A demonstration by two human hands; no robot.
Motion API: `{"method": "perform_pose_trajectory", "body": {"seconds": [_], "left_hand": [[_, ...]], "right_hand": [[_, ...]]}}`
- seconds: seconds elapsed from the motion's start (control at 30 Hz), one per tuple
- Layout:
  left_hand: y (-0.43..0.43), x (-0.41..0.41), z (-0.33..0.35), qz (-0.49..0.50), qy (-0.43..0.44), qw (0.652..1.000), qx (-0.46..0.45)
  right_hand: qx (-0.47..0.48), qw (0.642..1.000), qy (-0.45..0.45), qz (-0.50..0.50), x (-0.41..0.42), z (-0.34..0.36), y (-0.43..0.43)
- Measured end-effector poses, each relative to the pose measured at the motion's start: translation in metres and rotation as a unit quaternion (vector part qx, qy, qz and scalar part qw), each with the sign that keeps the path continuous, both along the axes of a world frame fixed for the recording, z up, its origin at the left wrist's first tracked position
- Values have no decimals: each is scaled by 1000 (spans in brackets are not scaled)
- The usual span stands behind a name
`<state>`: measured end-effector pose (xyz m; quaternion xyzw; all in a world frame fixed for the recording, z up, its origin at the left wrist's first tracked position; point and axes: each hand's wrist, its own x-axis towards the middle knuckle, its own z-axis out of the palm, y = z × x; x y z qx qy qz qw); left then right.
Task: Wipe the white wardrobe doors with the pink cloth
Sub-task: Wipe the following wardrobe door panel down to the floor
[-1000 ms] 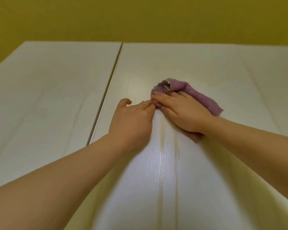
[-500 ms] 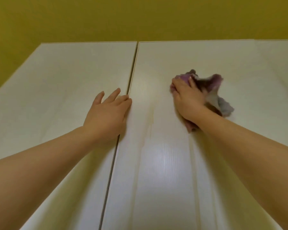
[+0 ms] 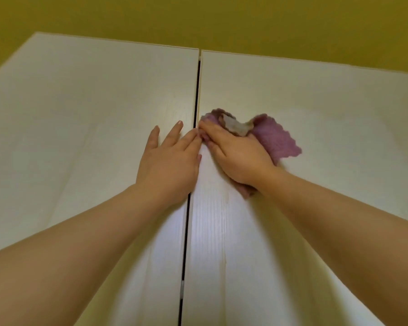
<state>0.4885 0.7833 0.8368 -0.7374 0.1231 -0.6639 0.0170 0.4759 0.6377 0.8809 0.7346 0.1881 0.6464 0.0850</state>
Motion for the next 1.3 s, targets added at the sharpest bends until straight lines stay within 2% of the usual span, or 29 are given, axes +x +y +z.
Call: {"method": "perform_pose_trajectory", "body": {"seconds": [0.1, 0.13, 0.2, 0.3, 0.37, 0.43, 0.5, 0.53, 0.6, 0.7, 0.73, 0.77, 0.83, 0.87, 0.93, 1.0, 1.03, 1.07, 1.13, 1.17, 1.2, 1.23, 1.3], "left_hand": [[-2, -3, 1, 6, 12, 1000, 4], [-3, -3, 1, 3, 12, 1000, 4], [-1, 0, 2, -15, 11, 1000, -5], [2, 3, -1, -39, 12, 999, -20], [1, 2, -1, -32, 17, 999, -27], [-3, 0, -2, -23, 24, 999, -28], [-6, -1, -3, -19, 26, 999, -31], [-8, -2, -3, -20, 26, 999, -36], [-10, -3, -2, -19, 33, 998, -39], [-9, -4, -3, -10, 30, 999, -44], [-10, -6, -2, -6, 30, 999, -43], [-10, -9, -2, 0, 32, 999, -38], [-11, -13, -5, 15, 43, 998, -33], [-11, -13, -7, 19, 48, 998, -31], [-11, -12, -10, 34, 51, 998, -24], [-11, -10, -10, 38, 40, 998, -18], [-12, -10, -7, 32, 30, 999, -21], [-14, -12, -5, 24, 18, 999, -29], [-22, -11, 0, 6, -13, 998, -61], [-28, -10, 4, -2, -25, 997, -73], [-34, -11, 9, -10, -30, 997, -76], [-46, -11, 15, -23, -29, 997, -72], [-66, -11, 28, -37, -30, 997, -58]], "right_hand": [[186, 982, -25, 3, -5, 22, -22], [207, 978, -37, -4, -4, 19, -21], [156, 987, -37, 4, 0, 8, 0], [-4, 1000, -2, 29, 2, -13, 19], [-28, 999, -10, 33, 1, -8, 2], [77, 996, -38, 35, -3, 5, -30], [206, 977, -59, 0, -5, 10, -55], [225, 972, -63, -27, -5, 8, -56], [168, 983, -57, -45, -3, -8, -34], [-23, 999, -20, 13, 6, -33, 2], [-55, 998, -18, 25, 5, -31, -2], [-49, 997, -27, 54, 1, -24, -10], [56, 990, -53, 116, -1, -6, -42], [126, 983, -78, 105, -3, 2, -64], [250, 963, -99, -1, -8, 10, -106], [311, 945, -73, -68, -9, 6, -112], [296, 951, -68, -64, -9, 2, -102], [238, 968, -66, -53, -6, -2, -86], [74, 996, -45, -13, -3, -11, -53], [19, 999, -26, 3, -2, -12, -45], [4, 1000, -10, 11, -3, -10, -41], [29, 999, 2, 32, -5, -3, -50], [119, 984, 34, 124, -11, 14, -77]]}}
